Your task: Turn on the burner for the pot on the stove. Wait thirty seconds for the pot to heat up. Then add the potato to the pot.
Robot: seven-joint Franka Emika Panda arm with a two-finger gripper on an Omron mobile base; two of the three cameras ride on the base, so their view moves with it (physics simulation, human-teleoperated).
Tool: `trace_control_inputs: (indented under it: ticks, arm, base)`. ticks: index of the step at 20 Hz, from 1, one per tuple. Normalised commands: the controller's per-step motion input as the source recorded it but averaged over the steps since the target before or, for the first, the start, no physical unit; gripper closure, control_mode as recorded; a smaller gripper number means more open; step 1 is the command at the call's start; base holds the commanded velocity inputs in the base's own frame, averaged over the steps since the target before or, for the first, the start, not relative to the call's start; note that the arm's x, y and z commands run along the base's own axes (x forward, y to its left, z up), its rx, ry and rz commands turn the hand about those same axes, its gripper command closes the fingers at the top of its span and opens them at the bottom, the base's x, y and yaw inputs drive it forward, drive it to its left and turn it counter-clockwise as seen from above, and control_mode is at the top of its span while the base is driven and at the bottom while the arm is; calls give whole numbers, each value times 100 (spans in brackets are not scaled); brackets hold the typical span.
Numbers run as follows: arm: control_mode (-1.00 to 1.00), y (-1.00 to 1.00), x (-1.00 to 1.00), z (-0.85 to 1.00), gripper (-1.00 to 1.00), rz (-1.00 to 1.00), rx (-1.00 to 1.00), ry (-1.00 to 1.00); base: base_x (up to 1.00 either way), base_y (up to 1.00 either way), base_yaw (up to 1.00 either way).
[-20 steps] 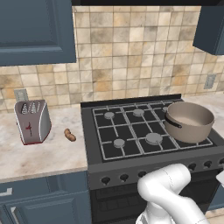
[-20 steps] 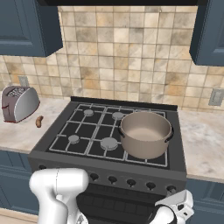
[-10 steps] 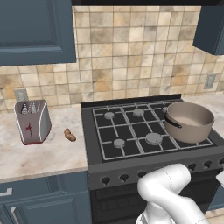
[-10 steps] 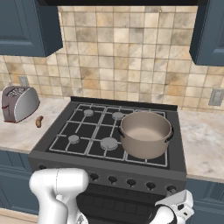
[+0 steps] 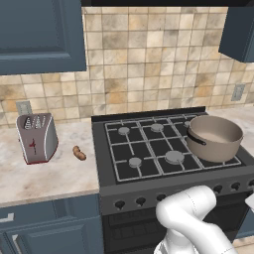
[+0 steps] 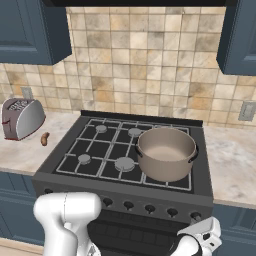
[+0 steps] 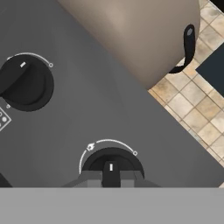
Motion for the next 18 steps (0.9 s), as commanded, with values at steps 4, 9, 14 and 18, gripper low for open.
trace_control_inputs:
  ticks: [4, 9, 14, 18]
  arm:
    - [-100, 0, 0, 0, 100, 0, 0, 0]
    - [-100, 0, 0, 0, 100, 0, 0, 0]
    - [-100, 0, 0, 0, 100, 0, 0, 0]
    - [-100, 0, 0, 0, 100, 0, 0, 0]
  base:
    - [0, 0, 0]
    - [0, 0, 0]
    - [0, 0, 0]
    - [0, 0, 0]
